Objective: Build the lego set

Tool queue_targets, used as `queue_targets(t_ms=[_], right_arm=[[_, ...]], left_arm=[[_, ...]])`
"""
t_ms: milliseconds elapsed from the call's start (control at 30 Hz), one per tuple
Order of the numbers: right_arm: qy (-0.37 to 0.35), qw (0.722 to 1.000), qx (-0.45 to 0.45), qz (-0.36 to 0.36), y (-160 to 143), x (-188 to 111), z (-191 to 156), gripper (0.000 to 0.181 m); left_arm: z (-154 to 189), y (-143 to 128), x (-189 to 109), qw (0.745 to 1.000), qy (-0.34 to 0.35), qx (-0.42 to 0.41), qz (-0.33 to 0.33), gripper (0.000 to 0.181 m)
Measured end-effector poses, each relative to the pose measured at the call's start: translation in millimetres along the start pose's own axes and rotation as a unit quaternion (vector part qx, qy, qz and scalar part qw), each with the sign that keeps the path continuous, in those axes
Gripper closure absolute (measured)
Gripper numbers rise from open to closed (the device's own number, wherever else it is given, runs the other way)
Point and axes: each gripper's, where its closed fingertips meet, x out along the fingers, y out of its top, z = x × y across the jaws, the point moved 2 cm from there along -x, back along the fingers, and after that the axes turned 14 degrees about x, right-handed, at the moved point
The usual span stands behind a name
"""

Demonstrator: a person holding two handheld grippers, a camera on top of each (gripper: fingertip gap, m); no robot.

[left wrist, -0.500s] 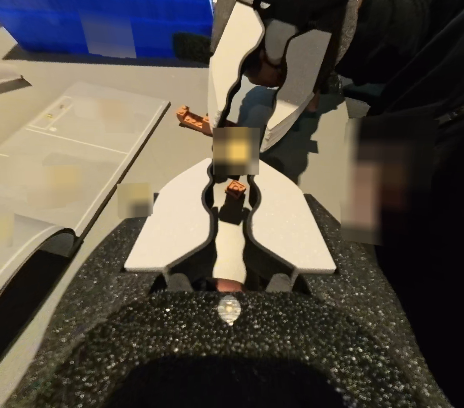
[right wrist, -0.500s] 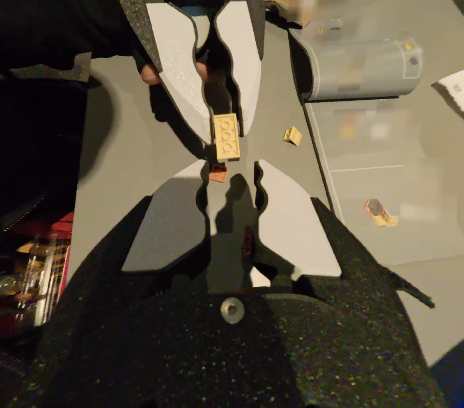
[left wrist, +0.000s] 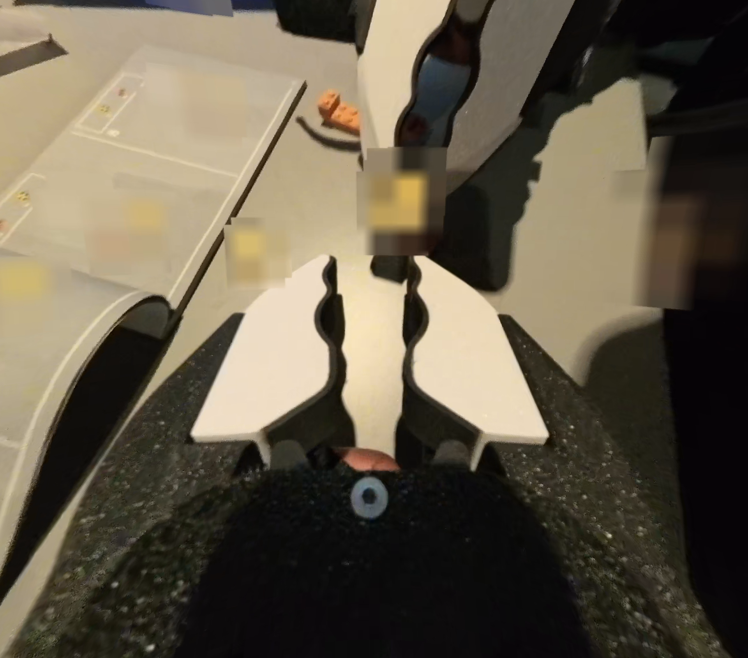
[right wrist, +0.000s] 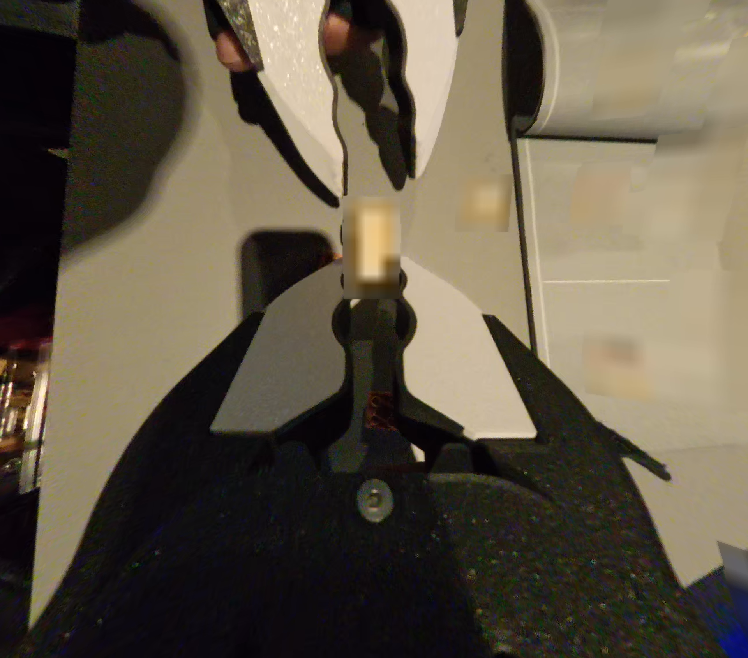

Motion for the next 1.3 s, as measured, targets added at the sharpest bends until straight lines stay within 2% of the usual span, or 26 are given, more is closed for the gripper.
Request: queue_targets(t_ms=[33,133,500,967,1300], right_arm=[[0.004,1.0,0.004,-0.012,-2.4,2.5,0.9,0.165],[0.013,0.999,0.014,-0.035,-7.3,8.5,3.7,0.165],[0.016,0.999,0.032,-0.039,-6.6,14.8,11.0,0.164],[0.007,0.999,0.028,-0.043,-8.5,13.9,11.9,0.163],[-0.003,0.999,0.038,-0.016,-8.2,-3.6,15.2,0.154]], left_arm=[[-1.6,-5.2,-0.3,1.0,0.002,0.004,-0.015,0.149],[-1.5,-8.8,0.3,1.0,-0.005,0.004,-0.026,0.15],[-3.9,-7.9,-0.7,0.999,-0.022,-0.021,-0.016,0.154],[-1.4,-8.9,1.0,0.999,-0.027,-0.013,-0.023,0.155],[-0.4,-8.9,1.3,0.999,-0.026,-0.007,-0.024,0.155]])
